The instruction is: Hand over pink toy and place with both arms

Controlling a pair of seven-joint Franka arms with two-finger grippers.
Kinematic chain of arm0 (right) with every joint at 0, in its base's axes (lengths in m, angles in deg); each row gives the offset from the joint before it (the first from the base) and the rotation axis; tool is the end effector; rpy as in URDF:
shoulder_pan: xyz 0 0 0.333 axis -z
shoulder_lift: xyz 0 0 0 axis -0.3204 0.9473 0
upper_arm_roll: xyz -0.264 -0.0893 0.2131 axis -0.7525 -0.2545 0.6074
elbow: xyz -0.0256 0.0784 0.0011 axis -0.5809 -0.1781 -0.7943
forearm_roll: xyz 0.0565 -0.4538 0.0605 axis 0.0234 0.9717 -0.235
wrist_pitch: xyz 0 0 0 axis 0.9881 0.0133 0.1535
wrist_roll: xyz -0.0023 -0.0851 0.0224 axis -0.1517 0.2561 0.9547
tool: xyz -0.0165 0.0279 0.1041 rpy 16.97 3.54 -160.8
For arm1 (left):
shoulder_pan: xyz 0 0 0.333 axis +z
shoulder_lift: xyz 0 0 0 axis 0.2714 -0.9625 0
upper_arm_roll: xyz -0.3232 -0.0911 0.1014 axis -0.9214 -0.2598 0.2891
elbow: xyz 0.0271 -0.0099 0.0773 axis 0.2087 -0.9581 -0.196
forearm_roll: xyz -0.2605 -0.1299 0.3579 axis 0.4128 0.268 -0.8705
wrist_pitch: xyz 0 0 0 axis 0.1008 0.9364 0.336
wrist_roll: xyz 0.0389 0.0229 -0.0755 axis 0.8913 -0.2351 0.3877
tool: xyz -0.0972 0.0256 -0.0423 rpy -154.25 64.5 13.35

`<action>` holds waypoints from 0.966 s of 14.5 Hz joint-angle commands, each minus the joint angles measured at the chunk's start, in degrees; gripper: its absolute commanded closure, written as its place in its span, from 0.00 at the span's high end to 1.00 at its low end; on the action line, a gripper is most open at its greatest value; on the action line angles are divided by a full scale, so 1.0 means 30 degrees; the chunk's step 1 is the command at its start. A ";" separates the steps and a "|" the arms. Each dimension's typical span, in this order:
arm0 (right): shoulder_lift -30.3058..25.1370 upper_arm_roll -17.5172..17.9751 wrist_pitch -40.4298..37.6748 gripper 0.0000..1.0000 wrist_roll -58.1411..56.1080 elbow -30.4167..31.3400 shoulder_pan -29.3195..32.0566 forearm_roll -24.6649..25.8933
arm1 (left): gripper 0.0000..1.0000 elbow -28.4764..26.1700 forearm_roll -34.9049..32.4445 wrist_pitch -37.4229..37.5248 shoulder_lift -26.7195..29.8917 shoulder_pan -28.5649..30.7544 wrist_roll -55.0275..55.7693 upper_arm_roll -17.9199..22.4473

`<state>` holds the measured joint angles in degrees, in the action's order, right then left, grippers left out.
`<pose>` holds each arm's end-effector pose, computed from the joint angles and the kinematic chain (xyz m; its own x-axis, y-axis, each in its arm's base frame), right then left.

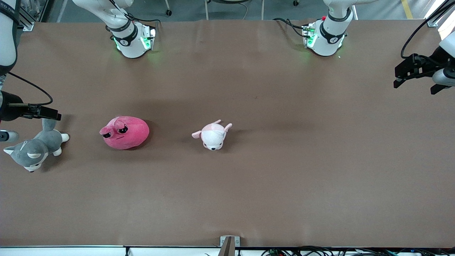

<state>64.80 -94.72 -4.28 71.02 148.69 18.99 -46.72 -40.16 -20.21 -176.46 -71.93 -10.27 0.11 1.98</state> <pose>0.6778 -0.0628 0.5790 0.9781 -0.1045 -0.1800 -0.1055 -0.9944 0.0038 0.6120 -0.0468 0.7095 0.9685 -0.2402 0.0660 -0.2390 -0.9707 -0.0256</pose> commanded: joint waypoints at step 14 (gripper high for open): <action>-0.6087 0.0060 -0.0194 1.00 0.0734 0.3942 -0.0248 -0.0163 | 1.00 0.0322 -0.0090 0.0027 -0.0128 -0.0009 0.0985 -0.0210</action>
<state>49.26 -94.59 -4.94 72.37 158.18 18.33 -46.77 -40.14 -20.21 -176.46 -71.98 -10.28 0.94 1.77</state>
